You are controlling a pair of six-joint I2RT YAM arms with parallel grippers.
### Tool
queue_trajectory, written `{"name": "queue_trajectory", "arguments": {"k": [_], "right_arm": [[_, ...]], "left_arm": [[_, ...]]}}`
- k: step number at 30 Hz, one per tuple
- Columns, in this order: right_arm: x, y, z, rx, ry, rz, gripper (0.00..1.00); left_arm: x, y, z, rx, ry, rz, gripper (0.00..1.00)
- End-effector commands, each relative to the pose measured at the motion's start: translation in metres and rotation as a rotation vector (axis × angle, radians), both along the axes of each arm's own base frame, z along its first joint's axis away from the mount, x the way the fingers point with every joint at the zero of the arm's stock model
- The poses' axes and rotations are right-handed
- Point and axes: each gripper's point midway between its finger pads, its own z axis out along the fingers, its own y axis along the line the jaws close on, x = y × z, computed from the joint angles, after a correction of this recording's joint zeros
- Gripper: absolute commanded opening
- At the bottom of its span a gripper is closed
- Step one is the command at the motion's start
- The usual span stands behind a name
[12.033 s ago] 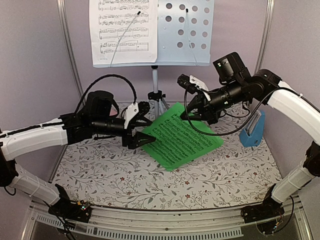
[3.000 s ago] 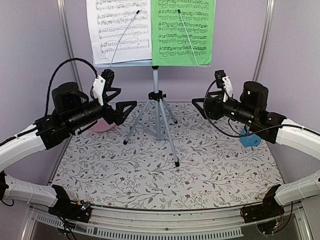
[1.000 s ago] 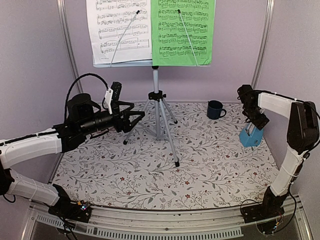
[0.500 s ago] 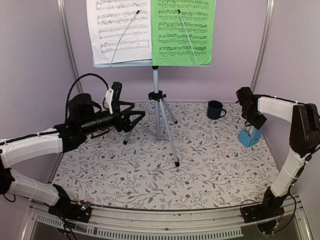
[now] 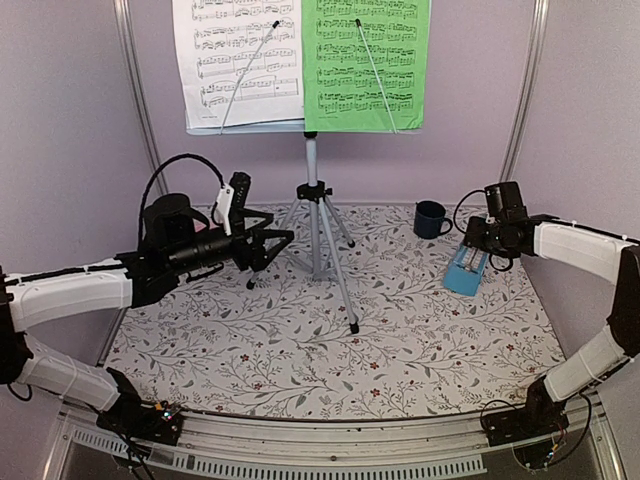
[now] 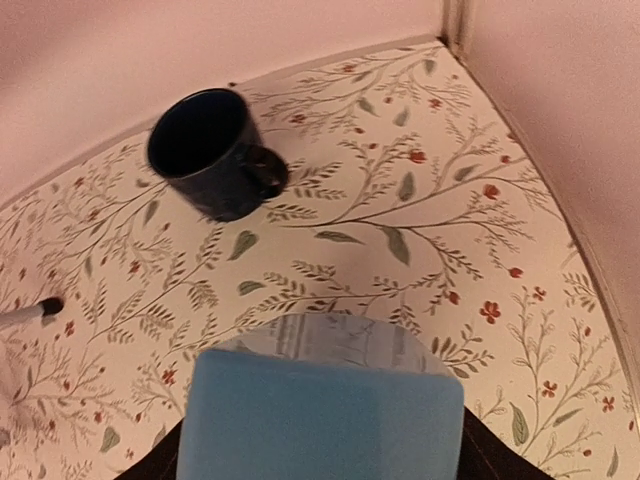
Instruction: Set up the instrument practice props
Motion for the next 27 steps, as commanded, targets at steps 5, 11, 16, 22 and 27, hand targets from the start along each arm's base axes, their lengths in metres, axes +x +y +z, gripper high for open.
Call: {"name": "queue_trajectory", "arguments": {"k": [5,11,16,22,27], "right_arm": [[-0.013,0.113,0.091,0.129,-0.315,0.723,0.48],[-0.057,0.167,0.1,0.224,-0.325,1.072,0.45],[-0.088,0.185,0.106,0.23,-0.352,1.234,0.37],[-0.124,0.201,0.118,0.241,-0.399,1.366,0.33],[-0.151,0.212,0.123,0.277,-0.425,1.482,0.3]], "left_arm": [[-0.005,-0.013,-0.018,0.042,-0.04,-0.037,0.84],[-0.015,-0.03,-0.036,0.073,-0.042,-0.096,0.83],[-0.031,-0.038,-0.049,0.089,-0.079,-0.147,0.82],[-0.056,-0.058,-0.08,0.175,-0.105,-0.234,0.82],[-0.075,-0.069,-0.094,0.176,-0.157,-0.3,0.78]]}}
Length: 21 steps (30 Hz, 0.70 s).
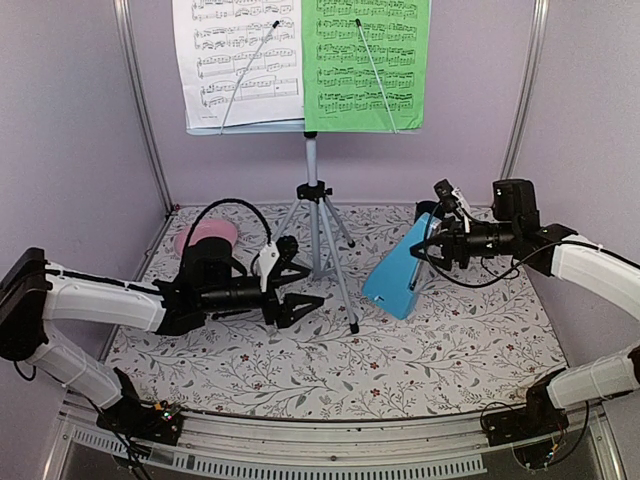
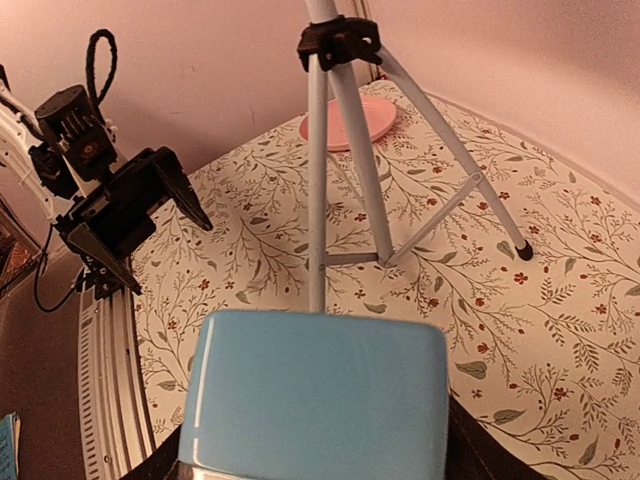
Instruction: Set up the instrument practice props
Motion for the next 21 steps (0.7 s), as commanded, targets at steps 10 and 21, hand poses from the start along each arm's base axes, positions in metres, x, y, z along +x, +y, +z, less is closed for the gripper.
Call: {"name": "queue_trajectory", "arguments": {"k": [10,21], "right_arm": [[-0.064,0.039,0.05,0.142,-0.15,0.337,0.22],[-0.067,0.055,0.049,0.17,-0.12,0.37,0.04]], "left_arm": [[-0.017,-0.031,-0.021,0.053,-0.102,-0.029,0.71],[-0.009,-0.049,-0.029,0.083,-0.059,0.039,0.67]]}}
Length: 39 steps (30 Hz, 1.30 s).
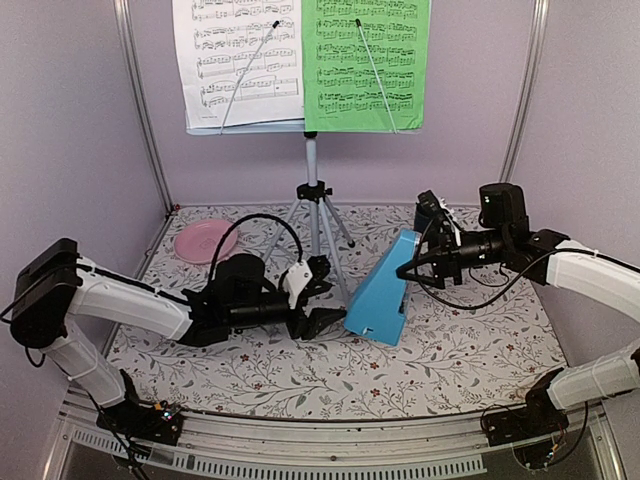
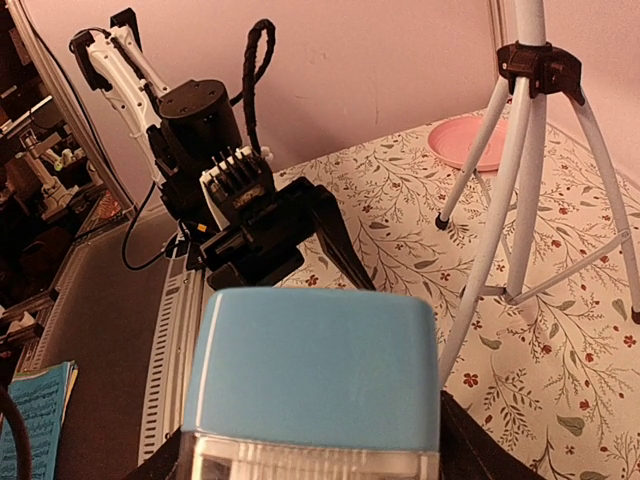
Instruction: Set up the instrument practice props
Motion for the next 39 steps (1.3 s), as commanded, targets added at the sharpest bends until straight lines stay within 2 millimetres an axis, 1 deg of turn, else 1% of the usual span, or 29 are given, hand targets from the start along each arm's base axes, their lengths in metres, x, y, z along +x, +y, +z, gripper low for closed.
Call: {"name": "queue_trajectory", "arguments": {"k": [1,3,7,10,12,15,16,19,21,23,26,27,30,32,36,39], "right_arm": [[-0.002,0.011,0.035,0.097,-0.079,0.053,0.03],[-0.002,0.013,0.038,0.111,-0.08,0.049,0.01],[0.004,0.014,0.036,0.127,-0.068,0.02,0.0],[0.01,0.015,0.033,0.119,-0.041,-0.015,0.0],[0.017,0.013,0.031,0.11,-0.034,-0.061,0.0],[0.026,0.009,0.028,0.108,-0.037,-0.134,0.0],[0.03,0.007,0.026,0.11,-0.038,-0.172,0.0],[0.042,0.001,0.018,0.115,0.002,-0.307,0.0],[0.049,-0.005,0.013,0.108,0.018,-0.401,0.0],[0.056,-0.016,0.008,0.105,0.033,-0.516,0.0],[0.066,-0.033,-0.002,0.109,0.066,-0.677,0.0],[0.068,-0.037,-0.007,0.105,0.08,-0.726,0.0],[0.075,-0.049,-0.015,0.102,0.094,-0.836,0.0],[0.076,-0.054,-0.018,0.107,0.091,-0.878,0.0],[0.073,-0.059,-0.021,0.124,0.097,-0.899,0.0],[0.071,-0.061,-0.022,0.138,0.096,-0.902,0.0]], "left_arm": [[0.004,-0.012,0.001,0.003,0.006,0.026,0.67],[0.004,-0.018,-0.002,0.016,0.012,0.015,0.69],[-0.017,-0.035,-0.004,0.031,-0.013,-0.087,0.74],[-0.014,-0.036,-0.005,0.032,-0.008,-0.056,0.73],[-0.003,-0.025,-0.004,0.035,-0.019,0.021,0.72],[0.012,0.0,-0.003,0.005,-0.003,0.119,0.7],[0.015,0.007,0.001,-0.024,0.001,0.14,0.7],[0.015,0.022,0.002,-0.076,0.03,0.174,0.7],[0.01,0.023,-0.002,-0.097,0.054,0.16,0.72],[0.004,0.016,-0.005,-0.114,0.077,0.122,0.73],[-0.002,-0.001,-0.004,-0.149,0.075,0.067,0.78],[-0.004,-0.009,-0.002,-0.168,0.065,0.044,0.81],[-0.015,-0.032,0.002,-0.214,0.023,-0.039,0.94],[-0.019,-0.047,-0.004,-0.218,0.009,-0.081,0.99],[-0.016,-0.068,-0.021,-0.219,0.023,-0.102,0.99],[-0.012,-0.08,-0.044,-0.196,0.05,-0.089,0.99]]}}
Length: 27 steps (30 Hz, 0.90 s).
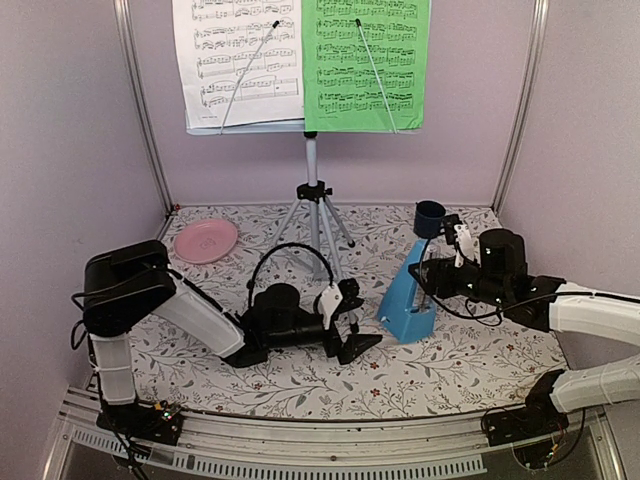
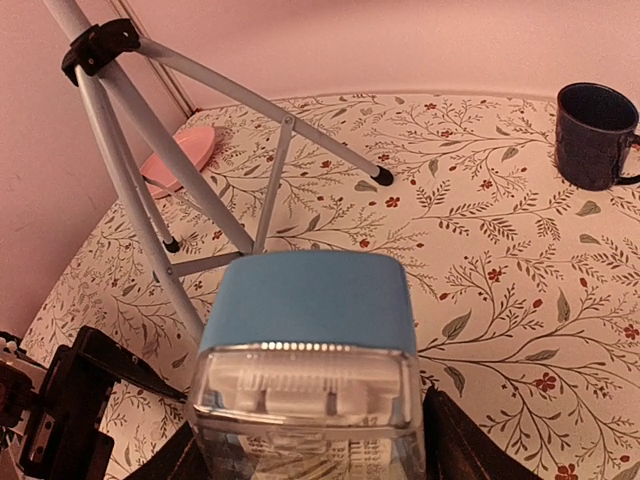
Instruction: Set up the instrument practice props
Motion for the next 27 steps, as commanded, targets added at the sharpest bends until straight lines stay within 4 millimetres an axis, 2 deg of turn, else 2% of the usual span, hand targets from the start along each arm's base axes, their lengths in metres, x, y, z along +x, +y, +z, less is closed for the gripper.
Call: {"name": "queue_trajectory", "arguments": {"k": [1,5,15,22,27], "right_arm": [[0.007,-0.003,0.052,0.148,-0.144,-0.065,0.0],[0.008,-0.008,0.053,0.152,-0.151,-0.094,0.0],[0.007,-0.009,0.052,0.192,-0.133,-0.109,0.0],[0.006,-0.008,0.052,0.217,-0.123,-0.108,0.0],[0.006,-0.01,0.052,0.234,-0.117,-0.123,0.0]], "left_arm": [[-0.001,-0.022,-0.005,-0.048,-0.009,-0.02,0.99],[0.002,-0.035,-0.022,-0.034,0.014,-0.006,0.99],[0.015,-0.055,-0.041,0.002,0.047,0.027,0.99],[0.012,-0.06,-0.05,0.025,0.044,0.041,0.87],[0.014,-0.059,-0.053,0.039,0.033,0.068,0.83]]}}
